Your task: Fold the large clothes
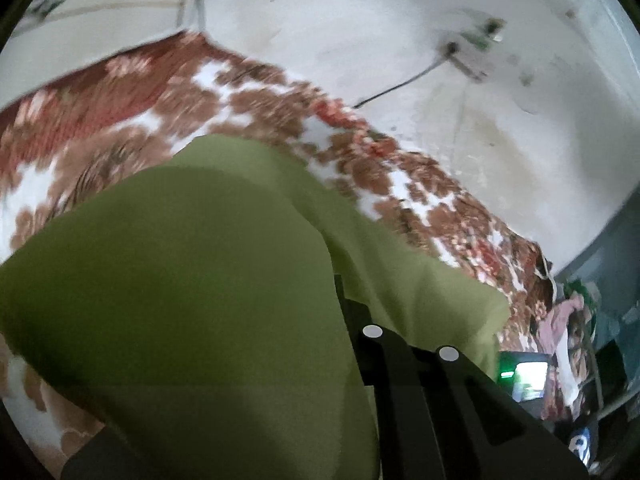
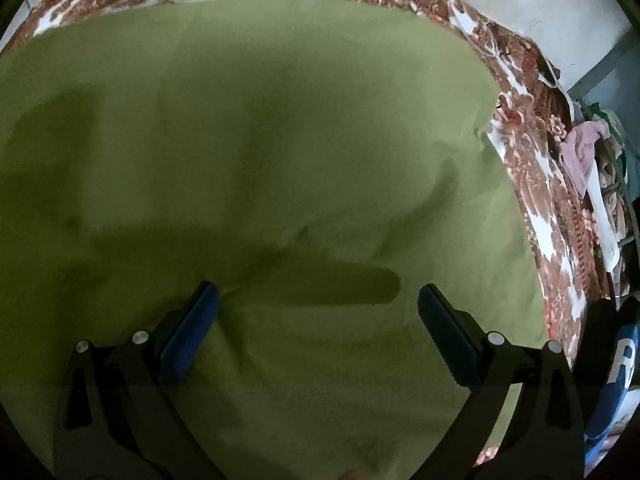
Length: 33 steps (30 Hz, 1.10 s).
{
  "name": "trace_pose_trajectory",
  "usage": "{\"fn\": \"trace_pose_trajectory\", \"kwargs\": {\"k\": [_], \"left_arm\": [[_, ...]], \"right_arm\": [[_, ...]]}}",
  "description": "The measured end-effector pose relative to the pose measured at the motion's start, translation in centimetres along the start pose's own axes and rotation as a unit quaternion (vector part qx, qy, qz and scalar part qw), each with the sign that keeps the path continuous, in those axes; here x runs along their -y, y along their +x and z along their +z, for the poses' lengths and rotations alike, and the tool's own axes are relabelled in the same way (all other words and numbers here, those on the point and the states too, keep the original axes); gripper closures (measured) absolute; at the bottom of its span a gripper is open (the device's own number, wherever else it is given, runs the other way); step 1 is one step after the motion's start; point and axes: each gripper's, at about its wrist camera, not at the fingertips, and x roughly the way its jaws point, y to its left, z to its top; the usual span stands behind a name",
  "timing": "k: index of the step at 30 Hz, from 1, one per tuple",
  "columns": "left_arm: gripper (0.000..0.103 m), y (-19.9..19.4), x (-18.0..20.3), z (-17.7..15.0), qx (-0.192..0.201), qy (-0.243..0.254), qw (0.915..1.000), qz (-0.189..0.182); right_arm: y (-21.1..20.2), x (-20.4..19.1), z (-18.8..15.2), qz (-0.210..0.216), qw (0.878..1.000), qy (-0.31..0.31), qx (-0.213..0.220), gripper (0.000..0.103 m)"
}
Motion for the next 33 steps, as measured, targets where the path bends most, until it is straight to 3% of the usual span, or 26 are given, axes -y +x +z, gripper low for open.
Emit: {"fn": "trace_pose_trajectory", "kwargs": {"k": [6, 11, 15, 19, 22, 23, 26, 28, 29, 30, 33], "left_arm": [[0.098, -0.7, 9.5, 1.7, 0.009, 0.082, 0.9958, -0.040], [0.098, -0.1, 18.0, 0.6, 0.005, 0.183, 0.9811, -0.061], [0.097, 0.0, 23.6, -1.2, 0.008, 0.263, 0.9626, -0.064], [0.097, 0.8, 27.8, -3.5, -0.008, 0.343, 0.9377, -0.056], [0.097, 2.6, 30.5, -6.4, -0.038, 0.408, 0.9113, -0.040], [0.097, 3.2, 31.3, -7.6, -0.050, 0.433, 0.8996, -0.033], [0.097, 5.6, 33.6, -13.0, -0.085, 0.523, 0.8484, -0.006], [0.097, 7.5, 34.8, -17.7, -0.106, 0.589, 0.8013, 0.014], [0.096, 7.9, 35.1, -19.5, -0.110, 0.608, 0.7860, 0.019], [0.096, 8.9, 35.4, -22.2, -0.118, 0.639, 0.7596, 0.027], [0.096, 10.9, 35.3, -27.5, -0.137, 0.694, 0.7053, 0.048]], "right_arm": [[1.2, 0.5, 0.2, 0.025, 0.999, -0.006, -0.022, 0.005], [1.7, 0.5, 0.9, 0.034, 0.998, -0.035, -0.047, 0.005], [0.8, 2.9, 1.4, 0.078, 0.994, -0.052, -0.053, 0.005], [-0.5, 11.1, 0.1, 0.109, 0.993, 0.048, -0.024, 0.005], [-0.2, 18.1, -1.9, 0.129, 0.984, 0.123, -0.021, 0.005], [0.2, 20.1, -2.5, 0.129, 0.982, 0.138, -0.023, 0.005], [2.1, 25.0, -4.0, 0.130, 0.978, 0.157, -0.036, 0.005], [3.4, 27.7, -5.1, 0.133, 0.976, 0.167, -0.051, 0.005], [3.7, 28.8, -5.5, 0.130, 0.975, 0.171, -0.054, 0.005], [4.0, 30.0, -5.9, 0.119, 0.976, 0.175, -0.057, 0.005], [4.0, 32.6, -6.4, 0.107, 0.975, 0.189, -0.054, 0.005]]}}
